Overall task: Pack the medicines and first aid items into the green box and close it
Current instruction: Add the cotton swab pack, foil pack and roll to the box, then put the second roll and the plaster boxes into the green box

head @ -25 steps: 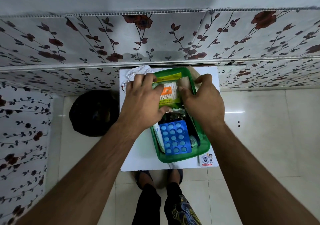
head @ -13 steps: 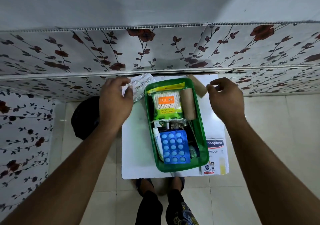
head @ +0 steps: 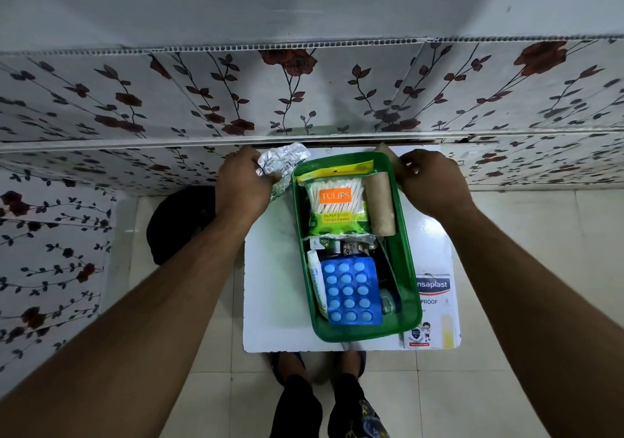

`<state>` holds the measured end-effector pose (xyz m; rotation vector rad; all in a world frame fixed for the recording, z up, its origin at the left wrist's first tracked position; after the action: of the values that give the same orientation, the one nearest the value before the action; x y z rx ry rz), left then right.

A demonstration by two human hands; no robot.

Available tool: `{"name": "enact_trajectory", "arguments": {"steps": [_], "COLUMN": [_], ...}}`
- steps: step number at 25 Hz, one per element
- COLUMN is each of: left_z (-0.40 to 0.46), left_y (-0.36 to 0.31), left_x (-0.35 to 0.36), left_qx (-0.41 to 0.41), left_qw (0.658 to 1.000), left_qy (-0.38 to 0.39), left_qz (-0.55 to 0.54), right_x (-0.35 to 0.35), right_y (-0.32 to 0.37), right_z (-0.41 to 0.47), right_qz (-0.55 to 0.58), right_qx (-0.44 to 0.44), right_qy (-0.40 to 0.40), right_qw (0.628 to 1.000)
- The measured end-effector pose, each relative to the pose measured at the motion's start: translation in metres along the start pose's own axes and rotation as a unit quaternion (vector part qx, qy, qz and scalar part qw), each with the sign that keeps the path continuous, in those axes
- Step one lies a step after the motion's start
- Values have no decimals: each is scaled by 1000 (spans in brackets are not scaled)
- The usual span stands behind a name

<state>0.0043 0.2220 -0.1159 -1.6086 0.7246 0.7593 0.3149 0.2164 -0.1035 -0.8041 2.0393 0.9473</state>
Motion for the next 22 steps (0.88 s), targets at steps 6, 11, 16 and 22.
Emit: {"name": "enact_trajectory", "arguments": {"steps": [6, 11, 16, 22], "left_z": [-56, -126, -151, -166], "left_y": [-21, -102, -129, -135], "left_x": [-93, -78, -20, 6], "left_qx": [-30, 54, 198, 312], "left_qw": [989, 990, 954, 895], "left_qy": [-115, 73, 166, 164], "left_qz": [-88, -104, 150, 272], "right_x": [-38, -65, -70, -63], "right_y": [-10, -31, -47, -58], "right_z": [-44, -100, -121, -132], "right_qz": [84, 160, 187, 170], "right_qx": [39, 72, 79, 84], "right_qy": [-52, -64, -47, -10], "right_qw": [994, 983, 978, 982]}}
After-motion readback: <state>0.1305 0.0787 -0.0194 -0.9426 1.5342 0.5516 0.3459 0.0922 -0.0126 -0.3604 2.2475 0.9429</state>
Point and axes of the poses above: each hand's wrist, its own z-axis towards the middle knuckle, its own x-axis out of the palm, y = z × x, the point moved 7 cm from there along z, towards the middle knuckle, and after that the axes turned 12 degrees about x, right-handed, at the moved point
